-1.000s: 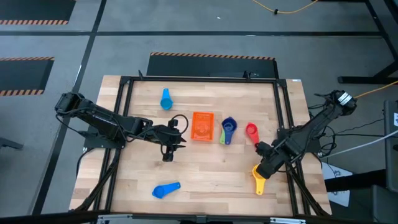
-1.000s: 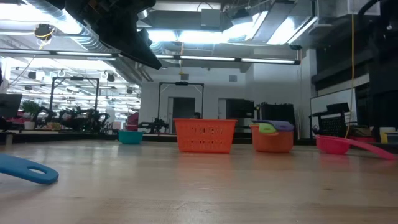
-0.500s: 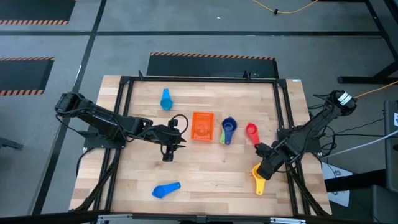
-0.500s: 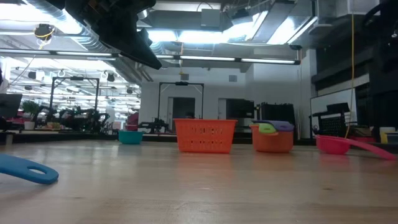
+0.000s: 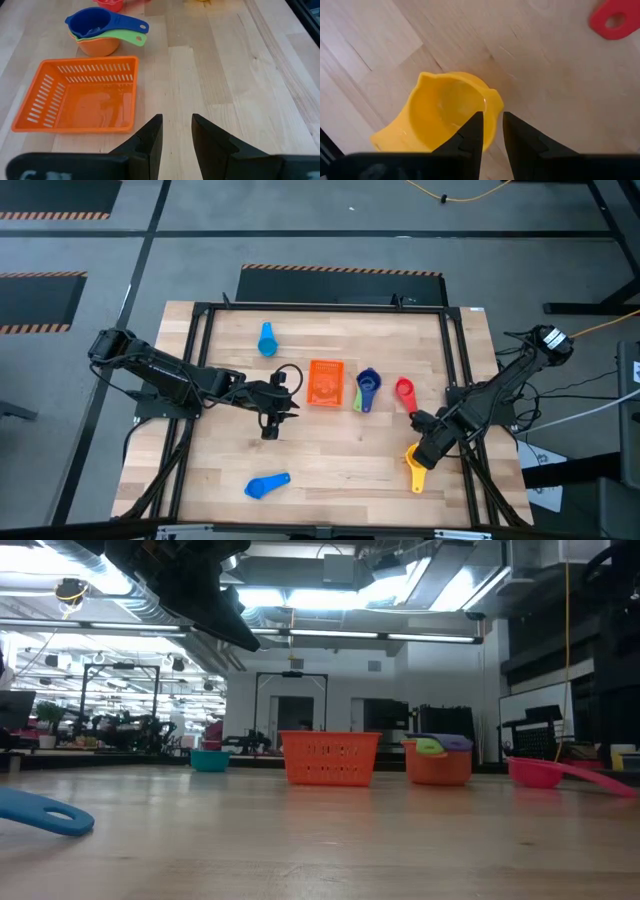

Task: Nest measuring cups in basket
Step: Stack the yellow measuring cup on top of the dark blue measuring cup

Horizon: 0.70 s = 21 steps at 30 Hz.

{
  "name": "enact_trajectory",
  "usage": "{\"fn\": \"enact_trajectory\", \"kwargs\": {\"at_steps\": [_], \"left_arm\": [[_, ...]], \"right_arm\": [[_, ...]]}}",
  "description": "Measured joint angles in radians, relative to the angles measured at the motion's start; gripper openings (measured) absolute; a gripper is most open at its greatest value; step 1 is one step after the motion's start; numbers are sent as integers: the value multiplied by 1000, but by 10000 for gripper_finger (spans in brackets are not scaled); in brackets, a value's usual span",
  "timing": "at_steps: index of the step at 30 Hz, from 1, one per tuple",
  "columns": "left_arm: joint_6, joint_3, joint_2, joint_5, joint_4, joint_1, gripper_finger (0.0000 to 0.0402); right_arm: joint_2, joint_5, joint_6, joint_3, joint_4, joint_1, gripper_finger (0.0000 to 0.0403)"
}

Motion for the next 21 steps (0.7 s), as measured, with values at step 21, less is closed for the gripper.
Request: {"fn": "enact_trajectory", "kwargs": {"at_steps": [21], "left_arm": [[0,0,0,0,0,0,96]], "right_arm": [[134,-52,-8,0,62,0,60]]}}
